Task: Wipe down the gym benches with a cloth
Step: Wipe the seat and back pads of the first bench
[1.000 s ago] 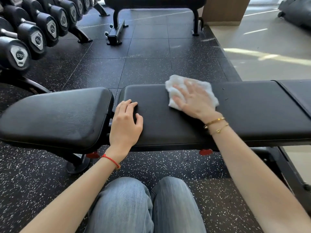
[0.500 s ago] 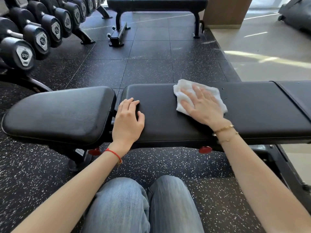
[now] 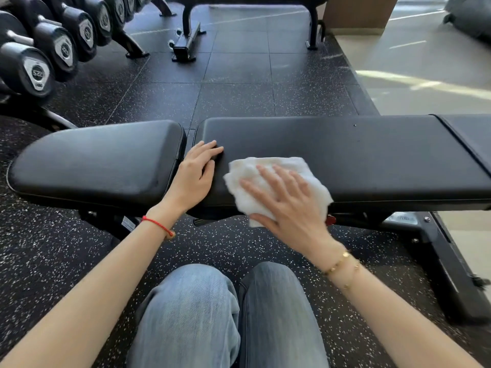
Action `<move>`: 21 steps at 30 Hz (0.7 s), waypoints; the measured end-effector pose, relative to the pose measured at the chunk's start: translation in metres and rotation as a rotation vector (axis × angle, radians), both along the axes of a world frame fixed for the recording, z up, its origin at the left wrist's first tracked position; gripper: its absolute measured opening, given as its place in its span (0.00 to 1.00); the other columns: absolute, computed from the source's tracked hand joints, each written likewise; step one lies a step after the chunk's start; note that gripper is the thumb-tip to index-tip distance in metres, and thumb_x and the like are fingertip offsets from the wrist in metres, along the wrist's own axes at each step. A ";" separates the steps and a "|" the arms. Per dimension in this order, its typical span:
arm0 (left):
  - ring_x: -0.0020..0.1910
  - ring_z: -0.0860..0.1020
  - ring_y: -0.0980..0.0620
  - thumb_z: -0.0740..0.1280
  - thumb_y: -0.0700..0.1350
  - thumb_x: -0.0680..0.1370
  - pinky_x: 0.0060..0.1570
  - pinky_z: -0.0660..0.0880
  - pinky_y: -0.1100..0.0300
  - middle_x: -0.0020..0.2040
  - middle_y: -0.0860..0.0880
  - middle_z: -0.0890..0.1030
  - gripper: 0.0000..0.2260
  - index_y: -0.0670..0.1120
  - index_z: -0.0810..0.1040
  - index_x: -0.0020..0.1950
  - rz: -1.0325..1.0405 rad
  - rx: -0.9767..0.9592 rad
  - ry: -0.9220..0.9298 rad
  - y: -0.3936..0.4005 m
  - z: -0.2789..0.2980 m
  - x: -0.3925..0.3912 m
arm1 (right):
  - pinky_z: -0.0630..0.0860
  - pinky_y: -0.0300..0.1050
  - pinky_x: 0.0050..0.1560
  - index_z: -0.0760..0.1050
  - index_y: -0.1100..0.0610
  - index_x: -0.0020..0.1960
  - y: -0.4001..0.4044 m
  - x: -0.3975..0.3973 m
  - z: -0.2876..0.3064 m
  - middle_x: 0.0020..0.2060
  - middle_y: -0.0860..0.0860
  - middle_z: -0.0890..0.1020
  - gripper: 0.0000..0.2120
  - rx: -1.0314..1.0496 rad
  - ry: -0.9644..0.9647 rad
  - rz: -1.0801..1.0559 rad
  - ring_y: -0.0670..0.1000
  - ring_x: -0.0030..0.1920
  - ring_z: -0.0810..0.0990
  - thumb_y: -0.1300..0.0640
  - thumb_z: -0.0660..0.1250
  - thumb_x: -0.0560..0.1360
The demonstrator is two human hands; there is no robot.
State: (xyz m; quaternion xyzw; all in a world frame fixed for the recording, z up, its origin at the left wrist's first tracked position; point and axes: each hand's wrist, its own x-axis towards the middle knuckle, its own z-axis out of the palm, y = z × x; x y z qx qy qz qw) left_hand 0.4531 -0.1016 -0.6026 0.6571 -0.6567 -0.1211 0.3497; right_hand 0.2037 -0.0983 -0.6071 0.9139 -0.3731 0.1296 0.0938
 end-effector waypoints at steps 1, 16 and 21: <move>0.76 0.65 0.43 0.58 0.35 0.81 0.75 0.56 0.61 0.72 0.43 0.74 0.17 0.42 0.77 0.68 0.003 -0.012 0.012 0.000 -0.001 0.000 | 0.59 0.61 0.72 0.60 0.44 0.78 0.003 0.013 -0.002 0.76 0.54 0.64 0.29 -0.011 0.010 0.013 0.61 0.74 0.64 0.35 0.56 0.80; 0.75 0.65 0.43 0.58 0.35 0.81 0.76 0.60 0.49 0.71 0.42 0.73 0.17 0.40 0.75 0.69 0.041 -0.020 -0.014 0.007 0.001 -0.012 | 0.62 0.60 0.71 0.65 0.47 0.76 0.010 0.018 0.001 0.74 0.54 0.68 0.28 0.042 -0.076 -0.151 0.61 0.72 0.67 0.36 0.49 0.82; 0.76 0.65 0.45 0.59 0.36 0.82 0.77 0.59 0.51 0.72 0.44 0.73 0.17 0.41 0.75 0.70 0.034 -0.007 -0.017 0.007 0.003 -0.010 | 0.61 0.55 0.71 0.66 0.46 0.75 -0.002 -0.019 0.004 0.73 0.53 0.70 0.26 0.047 -0.109 -0.161 0.59 0.72 0.68 0.36 0.51 0.82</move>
